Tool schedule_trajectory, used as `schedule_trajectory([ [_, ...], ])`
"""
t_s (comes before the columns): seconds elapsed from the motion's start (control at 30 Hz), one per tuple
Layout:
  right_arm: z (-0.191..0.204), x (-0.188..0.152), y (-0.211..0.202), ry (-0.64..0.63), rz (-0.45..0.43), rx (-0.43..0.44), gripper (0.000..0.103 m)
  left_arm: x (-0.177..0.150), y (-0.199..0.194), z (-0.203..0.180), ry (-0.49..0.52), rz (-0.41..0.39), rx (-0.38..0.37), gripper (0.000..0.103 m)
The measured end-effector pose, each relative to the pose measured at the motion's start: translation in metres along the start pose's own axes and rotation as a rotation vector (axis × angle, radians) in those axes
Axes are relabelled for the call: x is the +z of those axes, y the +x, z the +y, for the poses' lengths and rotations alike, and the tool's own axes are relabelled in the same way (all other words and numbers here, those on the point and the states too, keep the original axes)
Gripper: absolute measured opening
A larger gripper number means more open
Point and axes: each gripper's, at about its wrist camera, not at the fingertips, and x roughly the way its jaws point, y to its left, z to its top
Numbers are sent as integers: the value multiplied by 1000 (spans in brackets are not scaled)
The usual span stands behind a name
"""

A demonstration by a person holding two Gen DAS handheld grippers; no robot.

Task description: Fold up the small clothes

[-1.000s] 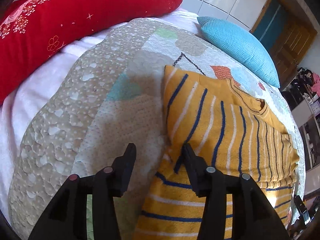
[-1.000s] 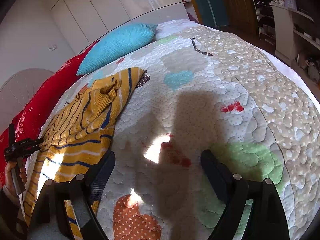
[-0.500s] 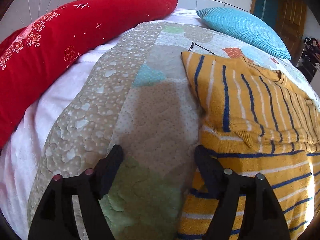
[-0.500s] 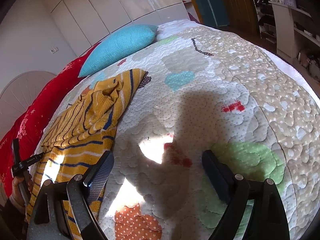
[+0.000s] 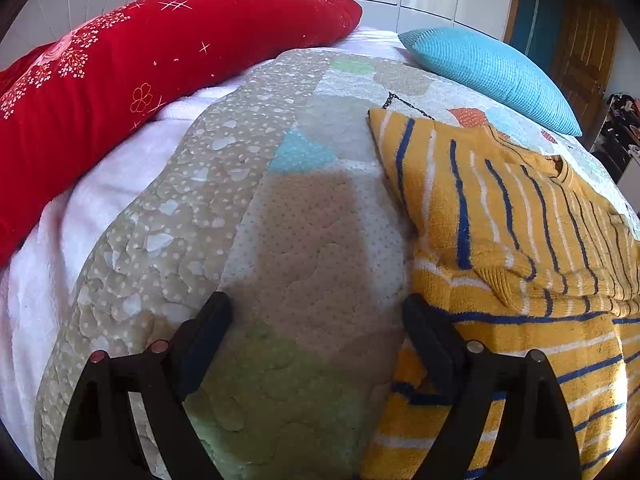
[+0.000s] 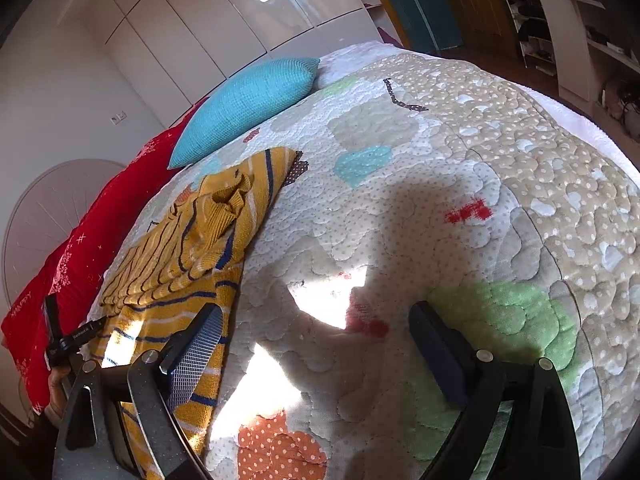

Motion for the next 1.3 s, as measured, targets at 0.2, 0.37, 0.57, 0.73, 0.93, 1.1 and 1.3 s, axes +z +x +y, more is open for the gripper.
schedule_trajectory([
  [0.2, 1, 0, 0, 0, 0, -1, 96, 2, 3, -6, 45, 38, 134, 103],
  [0.37, 1, 0, 0, 4, -3, 6, 96, 3, 5, 7, -7, 49, 62, 103],
  [0.57, -2, 0, -2, 20, -14, 25, 97, 3, 6, 3, 6, 52, 79, 103],
  [0.73, -3, 0, -2, 21, -17, 34, 98, 4, 6, 3, 8, 54, 79, 103],
  [0.93, -6, -1, -5, 38, -28, 57, 98, 4, 6, 3, 8, 54, 77, 103],
  [1.1, -8, -3, -8, 49, -33, 70, 98, 3, 6, 4, 9, 57, 78, 103],
  [1.3, -7, -5, -11, 61, -42, 80, 99, 4, 6, 3, 11, 63, 80, 103],
])
